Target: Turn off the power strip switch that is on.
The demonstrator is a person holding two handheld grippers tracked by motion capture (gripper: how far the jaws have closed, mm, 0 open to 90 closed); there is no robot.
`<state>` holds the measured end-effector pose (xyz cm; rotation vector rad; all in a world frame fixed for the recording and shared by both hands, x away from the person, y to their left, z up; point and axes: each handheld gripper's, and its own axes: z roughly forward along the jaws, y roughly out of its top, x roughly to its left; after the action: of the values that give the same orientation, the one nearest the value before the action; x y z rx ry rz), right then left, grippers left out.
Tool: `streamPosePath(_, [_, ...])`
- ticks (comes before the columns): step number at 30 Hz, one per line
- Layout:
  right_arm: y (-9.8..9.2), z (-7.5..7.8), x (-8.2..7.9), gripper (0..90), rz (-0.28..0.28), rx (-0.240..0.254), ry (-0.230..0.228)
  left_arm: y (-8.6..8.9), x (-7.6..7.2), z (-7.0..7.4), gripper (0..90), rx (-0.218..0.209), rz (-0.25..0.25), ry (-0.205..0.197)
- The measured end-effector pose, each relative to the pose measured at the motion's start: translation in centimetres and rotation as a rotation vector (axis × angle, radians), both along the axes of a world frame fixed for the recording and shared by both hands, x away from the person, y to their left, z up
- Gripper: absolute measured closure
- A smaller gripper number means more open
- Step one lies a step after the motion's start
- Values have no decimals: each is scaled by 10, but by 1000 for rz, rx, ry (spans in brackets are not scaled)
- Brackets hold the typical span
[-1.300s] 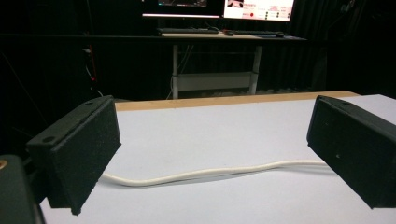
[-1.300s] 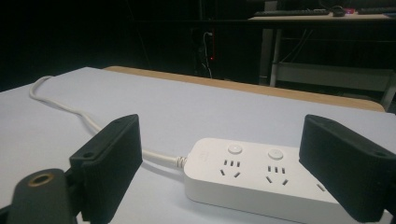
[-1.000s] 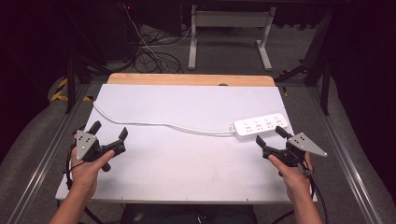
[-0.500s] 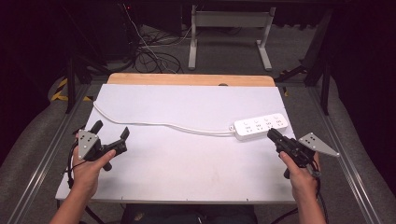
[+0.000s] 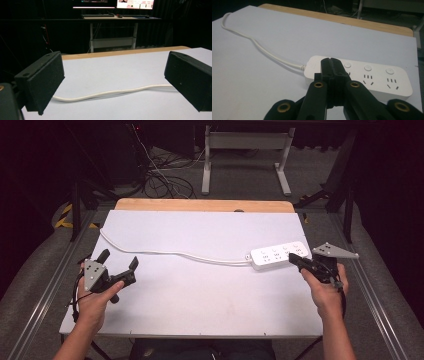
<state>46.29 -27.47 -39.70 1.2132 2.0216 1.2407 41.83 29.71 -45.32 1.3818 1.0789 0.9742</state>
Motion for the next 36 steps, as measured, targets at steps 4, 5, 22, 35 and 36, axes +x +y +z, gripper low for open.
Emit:
streamPosePath(4, [8,3,9,900,4,-24,19,1,-1,0,32,4,5,1])
streamPosePath(5, [11,4,13,900,7,-36,21,1,-1,0,32,2,5,2])
streamPosePath(22, [56,-12,89,900,14,-166,151,13,-11,-2,32,4,60,6])
streamPosePath(35, [69,-37,107,900,15,-254,218,17,-15,-2,33,4,69,8])
streamPosePath(36, [69,-37,107,900,15,-254,218,17,-15,-2,33,5,68,8])
